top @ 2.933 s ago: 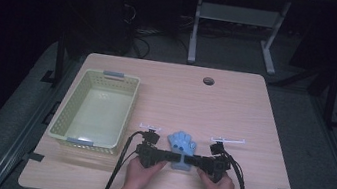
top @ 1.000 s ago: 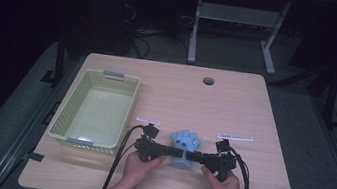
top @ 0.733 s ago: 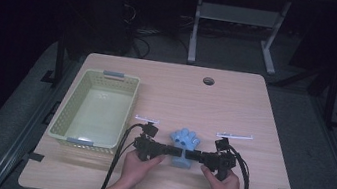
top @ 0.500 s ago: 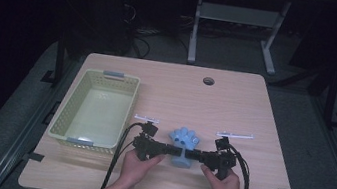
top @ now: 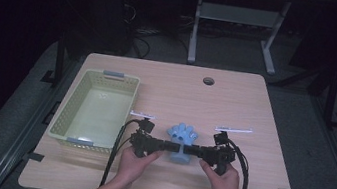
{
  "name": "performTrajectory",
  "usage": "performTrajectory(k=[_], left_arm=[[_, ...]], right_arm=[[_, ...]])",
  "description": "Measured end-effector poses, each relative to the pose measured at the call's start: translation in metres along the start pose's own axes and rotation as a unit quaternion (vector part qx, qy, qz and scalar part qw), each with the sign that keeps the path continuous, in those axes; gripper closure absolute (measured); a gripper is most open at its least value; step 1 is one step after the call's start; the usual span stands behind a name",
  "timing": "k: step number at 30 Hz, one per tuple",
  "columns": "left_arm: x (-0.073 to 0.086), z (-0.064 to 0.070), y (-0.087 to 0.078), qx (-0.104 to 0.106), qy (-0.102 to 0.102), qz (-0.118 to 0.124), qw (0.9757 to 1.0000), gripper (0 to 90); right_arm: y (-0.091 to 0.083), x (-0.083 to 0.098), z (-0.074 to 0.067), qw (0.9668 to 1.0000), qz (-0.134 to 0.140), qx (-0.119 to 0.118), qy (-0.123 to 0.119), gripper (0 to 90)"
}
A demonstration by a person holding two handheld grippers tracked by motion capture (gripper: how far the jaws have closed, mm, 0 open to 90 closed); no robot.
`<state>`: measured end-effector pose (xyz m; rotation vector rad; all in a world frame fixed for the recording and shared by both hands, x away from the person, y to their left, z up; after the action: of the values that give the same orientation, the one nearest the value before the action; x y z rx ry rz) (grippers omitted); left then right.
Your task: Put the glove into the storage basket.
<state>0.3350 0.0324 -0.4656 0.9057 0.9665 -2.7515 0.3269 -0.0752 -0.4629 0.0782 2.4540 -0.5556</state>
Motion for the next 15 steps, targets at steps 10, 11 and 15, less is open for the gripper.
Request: performTrajectory(k=[10,11,15], left_arm=[[-0.014,-0.001,-0.019,0.003,-0.003,0.015,0.9999,73.0],[-0.015,-0.001,-0.020,0.002,-0.002,0.017,0.9999,73.0],[-0.020,-0.001,-0.027,0.007,-0.004,0.020,0.9998,73.1]], right_arm=[[0.007,-0.019,-0.013,0.9999,-0.005,-0.006,-0.012,77.6],[0.008,-0.021,-0.015,0.9999,-0.004,-0.006,-0.014,77.6],[0.009,-0.026,-0.019,0.9998,-0.005,-0.009,-0.017,77.6]])
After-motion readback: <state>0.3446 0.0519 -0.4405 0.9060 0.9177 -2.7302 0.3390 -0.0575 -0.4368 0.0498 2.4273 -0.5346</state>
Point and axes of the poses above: each handheld gripper's, and its own axes: y roughly forward along the jaws, x roughly out of its underside, z roughly to its right, the point moved 9 cm from there along y, roughly forward along the jaws, and after that the axes turned 11 degrees about -x, right-handed, at the moved point
